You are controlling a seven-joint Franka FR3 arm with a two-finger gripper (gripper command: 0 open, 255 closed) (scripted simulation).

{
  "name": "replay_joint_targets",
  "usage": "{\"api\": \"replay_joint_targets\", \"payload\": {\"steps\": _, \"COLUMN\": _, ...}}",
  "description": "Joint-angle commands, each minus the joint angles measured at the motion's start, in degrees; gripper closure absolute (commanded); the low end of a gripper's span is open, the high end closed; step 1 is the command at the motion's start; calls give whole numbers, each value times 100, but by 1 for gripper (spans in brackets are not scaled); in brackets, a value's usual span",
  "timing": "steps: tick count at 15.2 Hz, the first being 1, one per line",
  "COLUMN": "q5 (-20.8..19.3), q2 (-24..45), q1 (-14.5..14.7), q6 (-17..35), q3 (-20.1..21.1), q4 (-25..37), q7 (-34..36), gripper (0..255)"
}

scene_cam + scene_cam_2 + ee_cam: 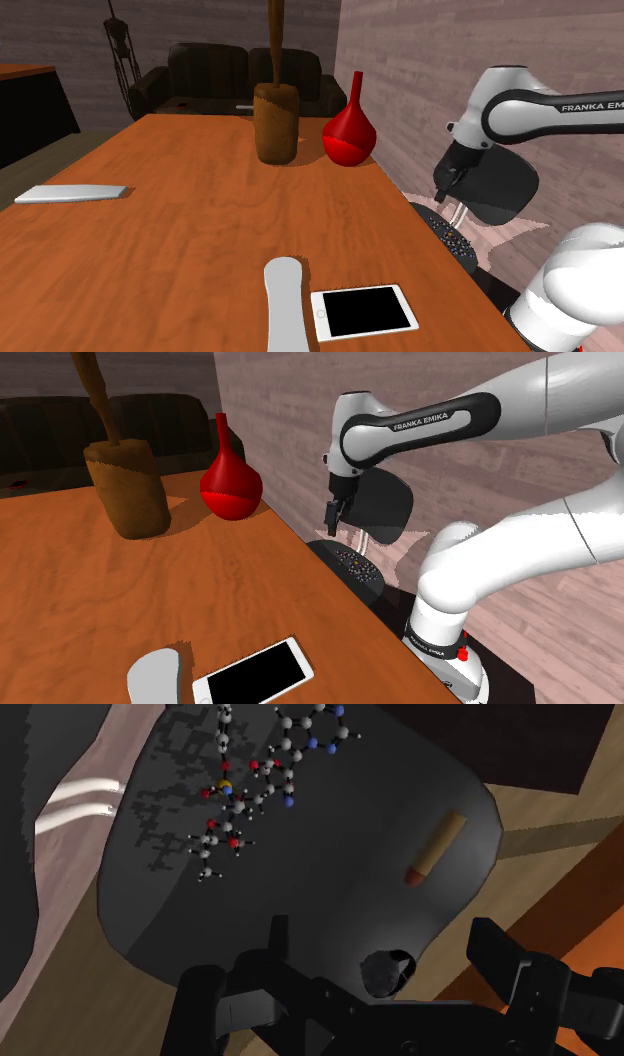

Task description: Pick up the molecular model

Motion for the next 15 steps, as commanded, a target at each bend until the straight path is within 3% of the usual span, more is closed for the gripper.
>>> {"api": "replay_joint_targets", "payload": {"steps": 1, "q5": -180, "q2": -150, "q1": -246, "q6": 333, "q3": -288, "q4": -289, "q7": -189, "gripper": 0}}
{"api": "replay_joint_targets", "payload": {"steps": 9, "q5": -652, "q2": 708, "q1": -849, "q6": 1968, "q3": -1205, "q4": -1115, "q7": -1198, "gripper": 0}}
{"api": "replay_joint_targets", "payload": {"steps": 15, "q5": -728, "q2": 1172, "q1": -839, "q6": 2638, "q3": -1379, "q4": -1328, "q7": -1280, "gripper": 0}}
